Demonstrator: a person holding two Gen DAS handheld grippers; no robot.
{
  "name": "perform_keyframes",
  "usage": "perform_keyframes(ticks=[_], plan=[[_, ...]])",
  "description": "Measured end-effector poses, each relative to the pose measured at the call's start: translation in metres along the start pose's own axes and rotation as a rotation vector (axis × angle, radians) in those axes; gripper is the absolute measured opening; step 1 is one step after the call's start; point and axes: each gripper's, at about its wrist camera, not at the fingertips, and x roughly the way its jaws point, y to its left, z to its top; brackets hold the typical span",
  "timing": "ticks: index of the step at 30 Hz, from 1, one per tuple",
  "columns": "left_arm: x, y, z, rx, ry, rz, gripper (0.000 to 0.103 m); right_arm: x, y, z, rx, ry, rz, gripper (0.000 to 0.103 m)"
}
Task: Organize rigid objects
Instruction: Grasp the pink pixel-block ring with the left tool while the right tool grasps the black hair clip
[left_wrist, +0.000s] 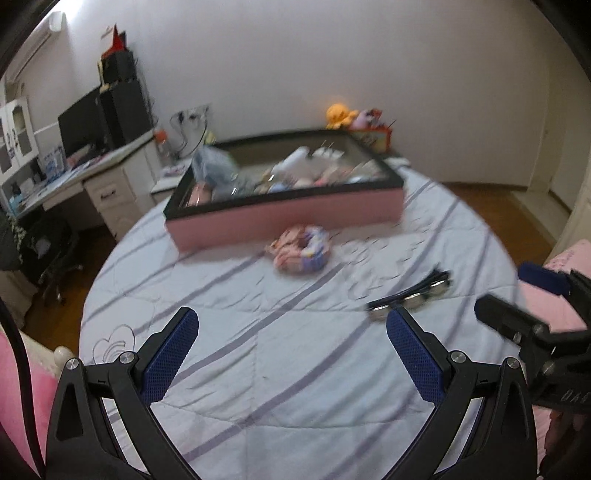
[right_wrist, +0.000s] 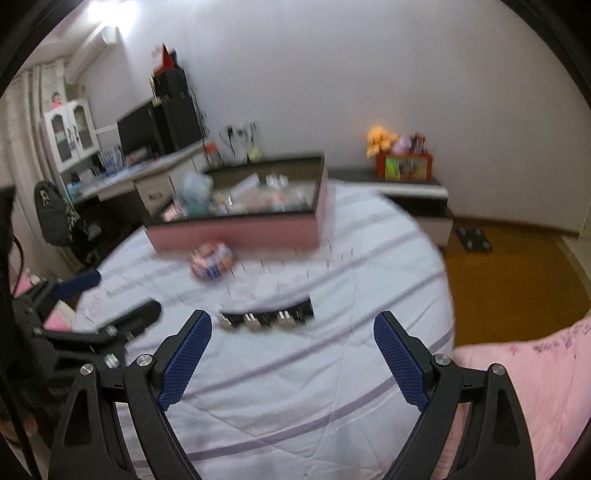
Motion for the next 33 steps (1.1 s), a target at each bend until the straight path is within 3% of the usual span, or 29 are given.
perform_keyframes(ticks=[8,15,18,20,21,26,31,32,33], plan=[[0.024,0.021,-0.003,-0.03,0.053,0.028,0.103,0.063,0.009,-0.007,-0.039,0.15,0.019,0.091],[0.046,0.029,0.005,-0.051,0.084,0.001,0.103,0.098,0.028,0.007,-0.163,0.23,-0.036,0.091],[0.057,0.028,0.012,-0.05,0.095,-0.018,0.103,0.101,0.026,0.011,-0.176,0.227,-0.022,0.091],[0.065,0.025,0.018,-0.039,0.105,-0.028,0.103,0.099,0.022,0.011,-0.175,0.216,-0.012,0.086],[0.07,0.023,0.022,-0.039,0.109,-0.036,0.103,0.098,0.019,0.012,-0.168,0.206,-0.011,0.078],[0.095,0.009,0.041,-0.022,0.139,-0.07,0.103,0.097,0.005,0.017,-0.128,0.189,0.012,0.078],[0.122,-0.007,0.053,0.02,0.184,-0.042,0.102,0.102,-0.01,0.025,-0.089,0.172,-0.002,0.078],[0.126,-0.007,0.055,0.016,0.189,-0.041,0.101,0.102,-0.014,0.026,-0.078,0.17,-0.002,0.078],[0.131,-0.006,0.056,0.004,0.184,-0.056,0.092,0.101,-0.016,0.027,-0.07,0.167,0.003,0.078]])
